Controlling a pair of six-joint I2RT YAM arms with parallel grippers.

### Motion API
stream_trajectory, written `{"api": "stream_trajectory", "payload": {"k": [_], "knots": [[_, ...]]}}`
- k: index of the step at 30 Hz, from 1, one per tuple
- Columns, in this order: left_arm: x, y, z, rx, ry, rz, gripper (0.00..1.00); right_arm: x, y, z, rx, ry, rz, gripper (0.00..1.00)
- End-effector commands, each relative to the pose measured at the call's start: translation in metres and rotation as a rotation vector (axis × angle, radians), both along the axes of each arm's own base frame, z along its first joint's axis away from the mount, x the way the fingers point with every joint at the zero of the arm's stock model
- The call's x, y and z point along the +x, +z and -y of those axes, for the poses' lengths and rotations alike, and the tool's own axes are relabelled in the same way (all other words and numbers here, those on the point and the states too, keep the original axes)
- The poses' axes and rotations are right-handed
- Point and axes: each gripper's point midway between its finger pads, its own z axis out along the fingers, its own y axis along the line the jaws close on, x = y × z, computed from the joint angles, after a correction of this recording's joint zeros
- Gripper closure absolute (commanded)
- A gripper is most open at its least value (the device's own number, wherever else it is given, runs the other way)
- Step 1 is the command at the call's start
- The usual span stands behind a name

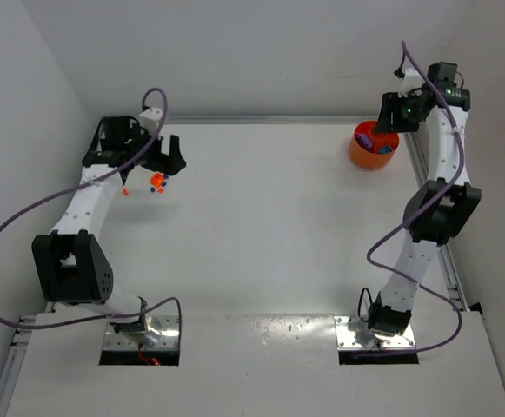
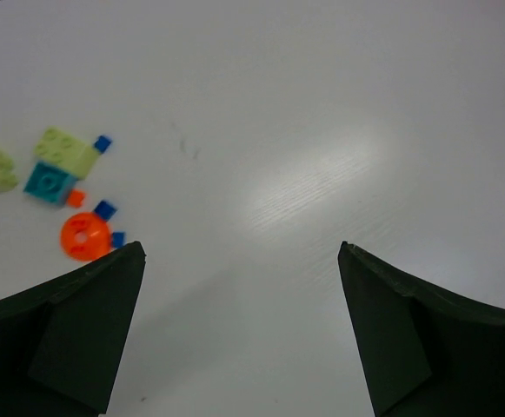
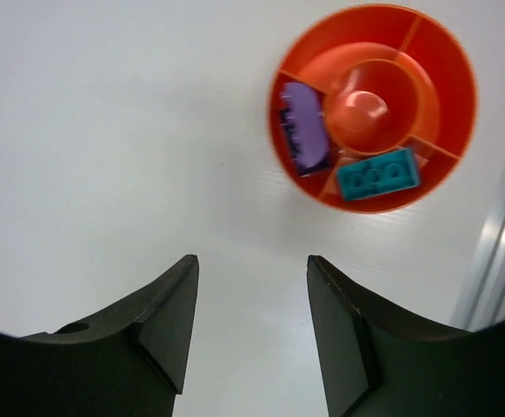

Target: Sort the legos into containers by color

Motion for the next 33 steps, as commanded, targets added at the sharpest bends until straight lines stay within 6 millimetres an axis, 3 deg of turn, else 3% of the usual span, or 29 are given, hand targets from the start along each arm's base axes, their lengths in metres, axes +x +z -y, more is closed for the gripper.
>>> {"api": "stream_trajectory", "payload": {"k": [1, 2, 3, 4, 5, 6, 7, 8, 11, 12, 13, 14, 15, 16, 21, 28, 33], "knots": [[0.029, 0.019, -0.047, 0.047, 0.124, 0.056, 0.00, -0.018, 0.040, -0.042, 0.140, 0.066, 0.059, 0.46], [0.035, 0.014, -0.059, 0.069, 0.155, 0.035, 0.03, -0.022, 0.032, -0.046, 0.166, 0.066, 0.037, 0.46], [0.048, 0.024, -0.077, 0.077, 0.196, 0.059, 0.10, -0.020, 0.032, -0.054, 0.178, 0.080, 0.050, 0.46], [0.056, 0.004, -0.087, 0.080, 0.216, 0.005, 0.14, -0.024, 0.038, -0.057, 0.195, 0.073, 0.062, 0.46], [0.060, -0.003, -0.092, 0.079, 0.224, -0.023, 0.19, -0.028, 0.029, -0.063, 0.207, 0.073, 0.040, 0.46], [0.069, 0.003, -0.094, 0.088, 0.218, -0.011, 0.25, -0.029, 0.028, -0.065, 0.218, 0.073, 0.046, 0.46], [0.074, -0.005, -0.101, 0.117, 0.206, -0.020, 0.32, -0.027, 0.029, -0.070, 0.219, 0.079, 0.064, 0.46], [0.076, -0.023, -0.097, 0.110, 0.161, -0.059, 0.36, -0.032, 0.022, -0.078, 0.240, 0.083, 0.043, 0.46], [0.086, -0.034, -0.095, 0.166, 0.053, -0.046, 0.42, -0.037, 0.016, -0.085, 0.255, 0.092, 0.036, 0.46], [0.085, -0.056, -0.090, 0.170, 0.011, -0.107, 0.42, -0.039, 0.012, -0.090, 0.258, 0.100, 0.025, 0.46], [0.094, -0.049, -0.090, 0.203, -0.040, -0.072, 0.42, -0.039, 0.014, -0.090, 0.256, 0.101, 0.034, 0.46], [0.097, -0.053, -0.090, 0.209, -0.072, -0.085, 0.42, -0.042, 0.009, -0.095, 0.259, 0.108, 0.019, 0.46], [0.093, -0.079, -0.090, 0.203, -0.096, -0.171, 0.42, -0.042, 0.009, -0.095, 0.259, 0.108, 0.019, 0.46], [0.106, -0.068, -0.092, 0.219, -0.105, -0.142, 0.38, -0.041, 0.009, -0.093, 0.252, 0.103, 0.018, 0.46], [0.132, -0.086, -0.110, 0.286, -0.077, -0.166, 0.37, -0.042, 0.009, -0.098, 0.252, 0.112, 0.017, 0.46], [0.136, -0.121, -0.100, 0.319, -0.119, -0.217, 0.37, -0.043, 0.003, -0.105, 0.248, 0.122, -0.004, 0.46], [0.138, -0.133, -0.096, 0.322, -0.138, -0.231, 0.37, -0.041, 0.005, -0.108, 0.239, 0.126, 0.003, 0.46]]}}
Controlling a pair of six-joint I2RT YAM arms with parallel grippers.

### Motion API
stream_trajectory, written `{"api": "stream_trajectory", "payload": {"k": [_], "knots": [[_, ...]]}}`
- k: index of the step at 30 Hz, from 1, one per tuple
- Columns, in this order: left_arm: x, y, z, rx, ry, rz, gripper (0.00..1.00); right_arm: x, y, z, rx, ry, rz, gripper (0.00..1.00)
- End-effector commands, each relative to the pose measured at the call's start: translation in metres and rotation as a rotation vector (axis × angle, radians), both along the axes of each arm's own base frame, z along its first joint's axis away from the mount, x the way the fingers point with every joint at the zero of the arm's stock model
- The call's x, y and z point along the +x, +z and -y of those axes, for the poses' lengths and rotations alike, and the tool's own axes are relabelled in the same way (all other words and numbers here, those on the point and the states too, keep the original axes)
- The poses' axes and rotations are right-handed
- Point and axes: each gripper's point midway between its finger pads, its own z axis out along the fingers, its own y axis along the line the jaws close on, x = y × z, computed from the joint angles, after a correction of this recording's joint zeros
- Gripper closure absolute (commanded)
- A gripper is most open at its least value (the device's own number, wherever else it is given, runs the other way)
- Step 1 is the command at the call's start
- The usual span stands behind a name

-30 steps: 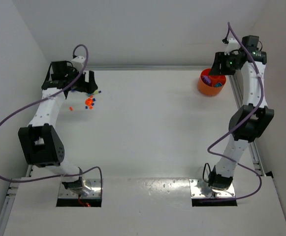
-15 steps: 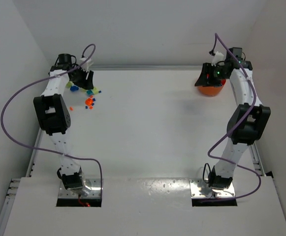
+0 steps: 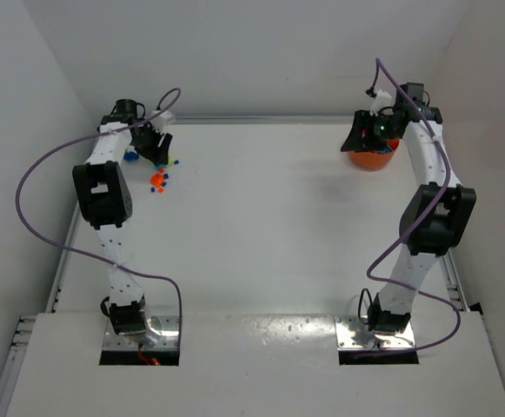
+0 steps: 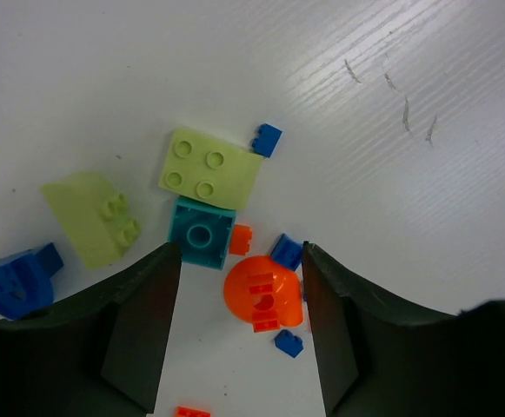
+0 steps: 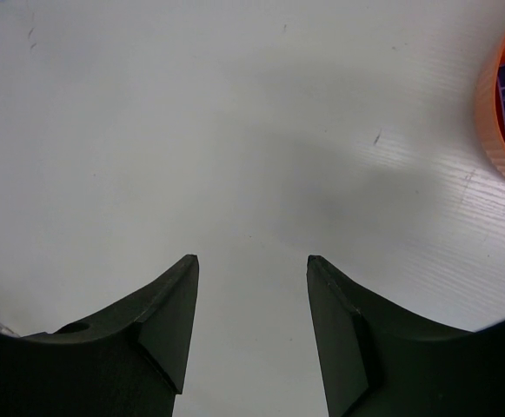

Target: Sort the legos into containers by color

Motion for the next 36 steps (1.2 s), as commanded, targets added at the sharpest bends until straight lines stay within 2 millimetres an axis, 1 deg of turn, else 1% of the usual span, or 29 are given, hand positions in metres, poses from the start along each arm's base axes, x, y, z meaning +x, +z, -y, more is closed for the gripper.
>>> {"api": "stream_trajectory", "payload": {"k": [1, 2, 4, 9, 10, 14, 15, 17, 18, 20, 21, 22, 23, 25, 26, 27, 28, 29, 30, 32, 33, 34, 35, 36], "knots": [[0.007, -0.001, 0.007, 0.012, -0.041, 0.013, 0.37, 0.003, 0.026, -0.007, -0.005, 0.014, 0.079, 0.46], [0.009, 0.002, 0.012, 0.013, -0.050, 0.022, 0.37, 0.004, 0.026, -0.006, -0.012, 0.009, 0.079, 0.46], [0.011, 0.000, 0.012, 0.013, -0.050, 0.022, 0.37, 0.004, 0.026, -0.006, -0.013, 0.009, 0.078, 0.46], [0.017, -0.005, 0.008, 0.023, -0.025, 0.018, 0.37, 0.004, 0.026, -0.006, -0.013, 0.009, 0.078, 0.46], [0.019, -0.008, 0.006, 0.031, -0.021, 0.015, 0.37, 0.004, 0.025, -0.008, -0.019, 0.012, 0.078, 0.46], [0.023, -0.007, 0.005, 0.036, -0.008, 0.030, 0.37, 0.004, 0.025, -0.008, -0.025, 0.019, 0.082, 0.46], [0.022, -0.013, 0.003, 0.043, -0.004, 0.018, 0.37, 0.004, 0.025, -0.008, -0.025, 0.019, 0.082, 0.46], [0.022, -0.013, 0.003, 0.043, -0.004, 0.018, 0.37, 0.002, 0.024, -0.008, -0.024, 0.019, 0.073, 0.46], [0.022, -0.018, 0.001, 0.051, 0.001, 0.008, 0.37, 0.002, 0.023, -0.007, -0.031, 0.014, 0.072, 0.46], [0.022, -0.018, 0.001, 0.051, 0.001, 0.008, 0.37, 0.004, 0.027, -0.007, -0.032, 0.013, 0.081, 0.46], [0.021, -0.023, 0.001, 0.050, 0.001, -0.002, 0.37, 0.004, 0.027, -0.007, -0.032, 0.013, 0.081, 0.46], [0.021, -0.023, 0.001, 0.050, 0.001, -0.002, 0.37, 0.005, 0.023, -0.007, -0.031, 0.014, 0.072, 0.46], [0.021, -0.023, -0.004, 0.050, 0.010, -0.002, 0.37, 0.005, 0.023, -0.007, -0.031, 0.014, 0.072, 0.46], [0.021, -0.023, -0.004, 0.050, 0.010, -0.002, 0.37, 0.005, 0.023, -0.007, -0.031, 0.014, 0.072, 0.46], [0.020, -0.029, -0.009, 0.049, 0.019, -0.013, 0.37, 0.005, 0.023, -0.007, -0.031, 0.014, 0.072, 0.46], [0.020, -0.029, -0.009, 0.049, 0.019, -0.013, 0.37, 0.004, 0.023, -0.011, -0.031, 0.023, 0.072, 0.46], [0.020, -0.029, -0.009, 0.049, 0.019, -0.013, 0.37, 0.004, 0.023, -0.011, -0.031, 0.023, 0.072, 0.46], [0.019, -0.034, -0.009, 0.047, 0.019, -0.022, 0.37, 0.004, 0.023, -0.011, -0.031, 0.023, 0.072, 0.46], [0.019, -0.034, -0.016, 0.055, 0.032, -0.023, 0.37, 0.004, 0.023, -0.011, -0.031, 0.023, 0.072, 0.46], [0.021, -0.034, -0.016, 0.057, 0.033, -0.013, 0.37, 0.005, 0.022, -0.009, -0.038, 0.017, 0.071, 0.46], [0.020, -0.038, -0.016, 0.056, 0.032, -0.022, 0.37, 0.005, 0.022, -0.009, -0.038, 0.017, 0.071, 0.46], [0.020, -0.039, -0.016, 0.055, 0.032, -0.022, 0.37, 0.005, 0.022, -0.009, -0.038, 0.017, 0.071, 0.46], [0.020, -0.039, -0.016, 0.055, 0.032, -0.022, 0.37, 0.004, 0.022, -0.014, -0.038, 0.027, 0.071, 0.46], [0.020, -0.039, -0.018, 0.063, 0.037, -0.023, 0.37, 0.005, 0.021, -0.012, -0.045, 0.021, 0.070, 0.46]]}}
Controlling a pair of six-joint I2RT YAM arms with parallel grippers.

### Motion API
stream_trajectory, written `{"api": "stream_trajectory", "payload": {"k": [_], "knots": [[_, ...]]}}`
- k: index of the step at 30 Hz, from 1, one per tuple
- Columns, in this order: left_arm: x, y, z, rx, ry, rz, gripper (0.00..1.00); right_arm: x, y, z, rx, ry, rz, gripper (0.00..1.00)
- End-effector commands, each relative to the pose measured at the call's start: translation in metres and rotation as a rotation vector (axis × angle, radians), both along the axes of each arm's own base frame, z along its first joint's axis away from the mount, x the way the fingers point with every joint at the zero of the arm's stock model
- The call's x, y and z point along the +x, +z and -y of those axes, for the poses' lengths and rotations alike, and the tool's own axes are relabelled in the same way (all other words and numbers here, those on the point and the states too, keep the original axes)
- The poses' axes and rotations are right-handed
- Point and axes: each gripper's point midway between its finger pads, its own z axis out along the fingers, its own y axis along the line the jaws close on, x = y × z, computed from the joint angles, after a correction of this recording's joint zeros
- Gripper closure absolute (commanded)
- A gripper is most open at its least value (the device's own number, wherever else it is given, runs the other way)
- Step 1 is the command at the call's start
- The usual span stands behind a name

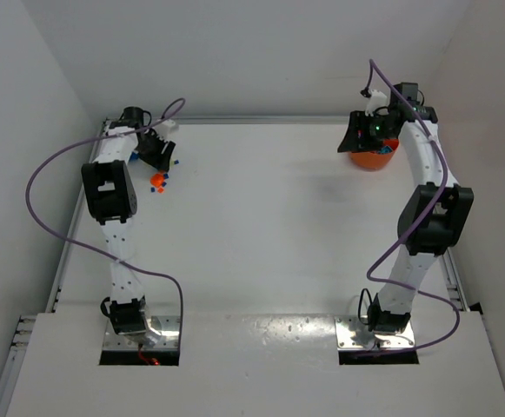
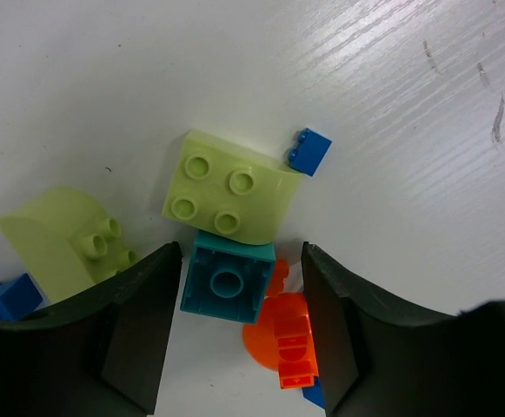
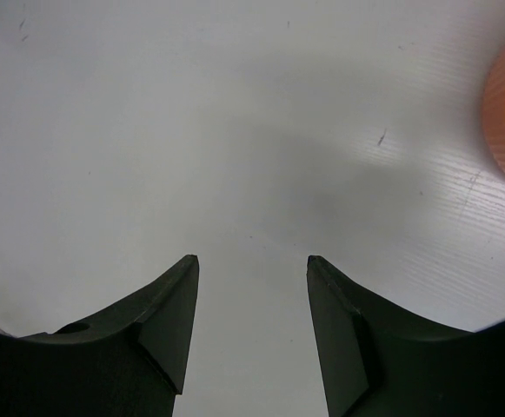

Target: Sort the legos into containers by color

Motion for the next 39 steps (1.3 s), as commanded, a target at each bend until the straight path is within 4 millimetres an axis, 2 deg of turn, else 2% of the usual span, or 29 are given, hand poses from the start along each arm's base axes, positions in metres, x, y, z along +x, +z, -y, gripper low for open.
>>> {"api": "stream_trajectory", "payload": {"k": [1, 5, 7, 8, 10, 14, 15, 16, 18, 19, 22, 23, 24, 25, 28, 31, 35, 36, 39], "knots": [[0.012, 0.012, -0.008, 0.008, 0.017, 0.050, 0.37, 0.005, 0.024, -0.003, -0.020, 0.008, 0.074, 0.46], [0.007, 0.007, -0.015, -0.010, 0.029, 0.034, 0.40, 0.005, 0.024, -0.003, -0.020, 0.008, 0.074, 0.46], [0.004, 0.006, -0.018, -0.019, 0.034, 0.032, 0.46, 0.005, 0.024, -0.003, -0.020, 0.008, 0.074, 0.46], [0.005, 0.011, -0.018, -0.017, 0.034, 0.043, 0.48, 0.005, 0.024, -0.003, -0.020, 0.008, 0.074, 0.46], [0.001, 0.008, -0.018, -0.018, 0.034, 0.034, 0.54, 0.005, 0.024, -0.003, -0.020, 0.008, 0.074, 0.46], [-0.003, 0.011, -0.023, -0.038, 0.043, 0.034, 0.61, 0.005, 0.024, -0.003, -0.020, 0.008, 0.074, 0.46], [-0.002, 0.019, -0.024, -0.035, 0.043, 0.048, 0.61, 0.005, 0.024, -0.003, -0.020, 0.008, 0.074, 0.46], [-0.006, 0.014, -0.021, -0.049, 0.038, 0.035, 0.63, 0.003, 0.025, -0.003, -0.020, 0.008, 0.075, 0.46], [-0.012, 0.018, -0.014, -0.080, 0.023, 0.032, 0.67, 0.000, 0.026, -0.007, -0.020, 0.017, 0.075, 0.46], [-0.014, 0.027, -0.011, -0.092, 0.016, 0.044, 0.70, -0.002, 0.023, -0.009, -0.012, 0.022, 0.065, 0.46], [-0.021, 0.035, 0.000, -0.140, -0.007, 0.049, 0.77, -0.003, 0.024, -0.009, -0.012, 0.022, 0.074, 0.46], [-0.024, 0.031, 0.002, -0.152, -0.011, 0.037, 0.75, -0.003, 0.024, -0.009, -0.012, 0.022, 0.074, 0.46], [-0.023, 0.036, 0.002, -0.150, -0.012, 0.048, 0.69, -0.003, 0.024, -0.009, -0.012, 0.022, 0.074, 0.46], [-0.026, 0.034, 0.002, -0.152, -0.011, 0.039, 0.58, -0.003, 0.025, -0.011, -0.005, 0.027, 0.075, 0.46], [-0.031, 0.027, 0.002, -0.148, -0.006, 0.018, 0.50, -0.002, 0.028, -0.010, -0.006, 0.027, 0.084, 0.46], [-0.035, 0.022, 0.001, -0.140, 0.001, -0.002, 0.50, -0.003, 0.032, -0.011, -0.007, 0.027, 0.094, 0.46], [-0.036, 0.029, 0.004, -0.156, -0.008, 0.010, 0.58, -0.003, 0.032, -0.011, -0.007, 0.027, 0.094, 0.46], [-0.039, 0.026, 0.005, -0.158, -0.007, 0.000, 0.61, -0.005, 0.028, -0.011, -0.005, 0.027, 0.080, 0.46], [-0.045, 0.046, 0.014, -0.196, -0.039, 0.033, 0.65, -0.009, 0.020, -0.011, -0.003, 0.027, 0.059, 0.46]]}}
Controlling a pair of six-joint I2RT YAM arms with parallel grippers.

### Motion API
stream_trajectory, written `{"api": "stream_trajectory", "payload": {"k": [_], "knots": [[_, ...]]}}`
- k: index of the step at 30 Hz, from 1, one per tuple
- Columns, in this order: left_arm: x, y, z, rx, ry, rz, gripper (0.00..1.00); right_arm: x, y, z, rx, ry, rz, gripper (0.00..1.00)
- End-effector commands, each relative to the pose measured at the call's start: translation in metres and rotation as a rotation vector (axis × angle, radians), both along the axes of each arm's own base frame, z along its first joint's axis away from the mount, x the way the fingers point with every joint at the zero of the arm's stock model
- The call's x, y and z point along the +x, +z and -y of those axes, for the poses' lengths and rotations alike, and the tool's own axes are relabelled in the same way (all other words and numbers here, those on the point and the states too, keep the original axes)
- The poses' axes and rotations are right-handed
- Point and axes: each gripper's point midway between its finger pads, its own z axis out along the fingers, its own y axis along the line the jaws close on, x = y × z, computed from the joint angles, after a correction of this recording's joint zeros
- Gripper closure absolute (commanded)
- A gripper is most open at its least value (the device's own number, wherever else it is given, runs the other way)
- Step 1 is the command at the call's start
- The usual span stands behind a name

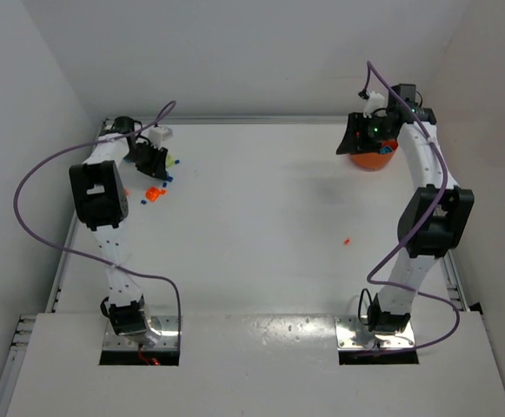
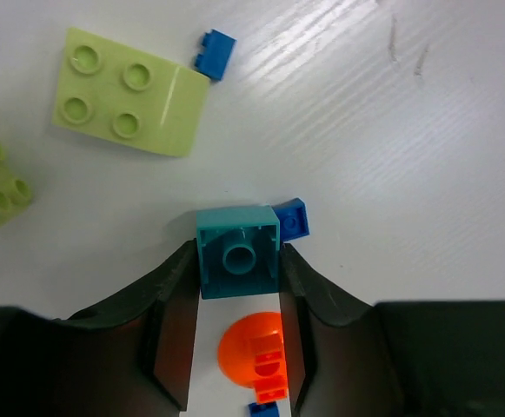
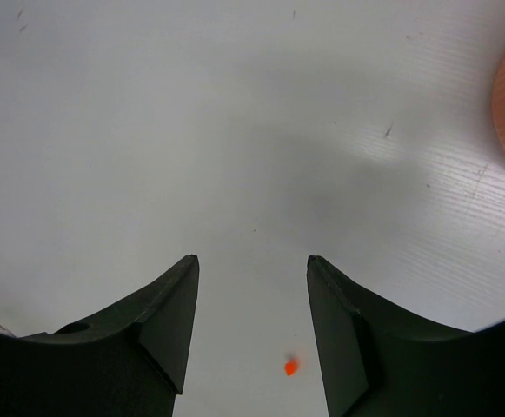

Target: Sort the legos into containers by color

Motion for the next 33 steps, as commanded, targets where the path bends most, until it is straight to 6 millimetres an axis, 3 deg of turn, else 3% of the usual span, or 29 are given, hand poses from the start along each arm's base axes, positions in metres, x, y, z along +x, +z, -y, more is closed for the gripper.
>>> {"api": "stream_trajectory", "payload": {"k": [1, 3, 5, 6, 7, 8, 9, 10, 11, 14, 18, 25, 33], "knots": [[-0.007, 0.047, 0.011, -0.060, -0.040, 0.080, 0.67, -0.003, 0.019, -0.006, 0.008, 0.021, 0.059, 0.46], [-0.013, 0.070, 0.020, -0.092, -0.069, 0.125, 0.68, -0.002, 0.022, -0.009, 0.026, 0.034, 0.070, 0.46], [-0.023, 0.079, 0.033, -0.122, -0.103, 0.135, 0.70, -0.002, 0.028, -0.015, 0.057, 0.057, 0.082, 0.46], [-0.028, 0.099, 0.044, -0.144, -0.129, 0.173, 0.71, -0.005, 0.028, -0.018, 0.073, 0.068, 0.074, 0.45], [-0.033, 0.107, 0.046, -0.147, -0.144, 0.190, 0.71, -0.006, 0.030, -0.022, 0.093, 0.082, 0.076, 0.45], [-0.046, 0.104, 0.065, -0.165, -0.178, 0.169, 0.72, -0.009, 0.035, -0.030, 0.138, 0.113, 0.080, 0.45], [-0.052, 0.123, 0.074, -0.160, -0.211, 0.219, 0.72, -0.014, 0.031, -0.034, 0.165, 0.128, 0.061, 0.44], [-0.060, 0.128, 0.083, -0.161, -0.229, 0.221, 0.72, -0.017, 0.035, -0.043, 0.194, 0.149, 0.070, 0.44], [-0.076, 0.121, 0.103, -0.178, -0.271, 0.198, 0.72, -0.022, 0.045, -0.057, 0.262, 0.189, 0.082, 0.42], [-0.108, 0.133, 0.137, -0.215, -0.333, 0.226, 0.72, -0.038, 0.044, -0.078, 0.343, 0.231, 0.063, 0.39], [-0.144, 0.151, 0.197, -0.273, -0.431, 0.256, 0.74, -0.045, 0.054, -0.097, 0.414, 0.243, 0.058, 0.35], [-0.168, 0.179, 0.260, -0.265, -0.524, 0.356, 0.74, -0.051, 0.076, -0.124, 0.519, 0.296, 0.046, 0.30], [-0.187, 0.205, 0.306, -0.286, -0.601, 0.426, 0.74, -0.076, 0.048, -0.167, 0.577, 0.386, -0.074, 0.28]]}}
